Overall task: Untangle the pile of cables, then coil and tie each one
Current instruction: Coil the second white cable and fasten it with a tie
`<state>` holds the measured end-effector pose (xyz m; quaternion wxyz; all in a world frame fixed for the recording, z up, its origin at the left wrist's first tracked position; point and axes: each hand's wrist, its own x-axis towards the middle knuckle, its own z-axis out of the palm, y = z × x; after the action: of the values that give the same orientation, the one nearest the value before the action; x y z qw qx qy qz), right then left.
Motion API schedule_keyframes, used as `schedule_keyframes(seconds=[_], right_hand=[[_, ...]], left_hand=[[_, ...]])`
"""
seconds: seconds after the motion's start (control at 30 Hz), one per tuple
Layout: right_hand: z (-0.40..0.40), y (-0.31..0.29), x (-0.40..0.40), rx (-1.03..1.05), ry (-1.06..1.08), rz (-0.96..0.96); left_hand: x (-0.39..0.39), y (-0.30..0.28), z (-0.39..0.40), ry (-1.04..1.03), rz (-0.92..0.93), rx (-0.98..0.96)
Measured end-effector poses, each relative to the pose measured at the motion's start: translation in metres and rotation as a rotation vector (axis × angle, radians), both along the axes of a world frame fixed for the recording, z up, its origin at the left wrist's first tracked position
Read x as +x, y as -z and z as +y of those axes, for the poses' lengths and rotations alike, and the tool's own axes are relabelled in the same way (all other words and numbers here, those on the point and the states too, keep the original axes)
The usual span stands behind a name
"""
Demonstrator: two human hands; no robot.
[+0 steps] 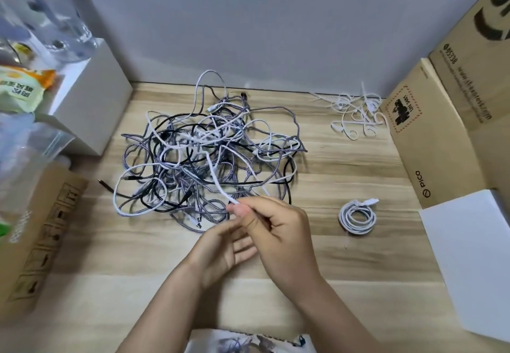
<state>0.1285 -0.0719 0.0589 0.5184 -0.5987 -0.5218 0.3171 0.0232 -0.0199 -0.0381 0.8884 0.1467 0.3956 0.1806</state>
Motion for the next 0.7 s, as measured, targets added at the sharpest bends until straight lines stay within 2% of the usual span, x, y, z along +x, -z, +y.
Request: schedule_keyframes(seconds=[0.07,0.13,0.3,0.37,0.47,0.6,0.7], right_hand=[[-0.005,-0.011,-0.002,-0.041,-0.015,0.104],[-0.009,-0.012,0.001,-0.073,-0.025,0.122],[-0.019,-0.009,0.018,-0.172,0.02,0.137],[-0.025,-0.01,0.025,-0.22,0.039,0.142],[-0.036,-0.017,0.032,-0.288,0.034,0.187],[-0.054,-0.039,0.043,-0.305,0.008,0.253],[-0.064,-0.054,0.048,-0.284,-0.02,0.221]], left_hand=[[0.003,-0.011,0.004,0.016,-0.173,-0.036],[0.004,-0.024,0.009,0.042,-0.406,-0.065],[0.001,-0.052,0.027,0.008,-0.519,-0.021],[0.005,-0.061,0.03,-0.011,-0.463,0.025],[0.014,-0.063,0.03,-0.025,-0.284,0.055],[0.031,-0.069,0.035,-0.215,-0.14,-0.087],[0.036,-0.065,0.051,-0.362,-0.149,-0.185]])
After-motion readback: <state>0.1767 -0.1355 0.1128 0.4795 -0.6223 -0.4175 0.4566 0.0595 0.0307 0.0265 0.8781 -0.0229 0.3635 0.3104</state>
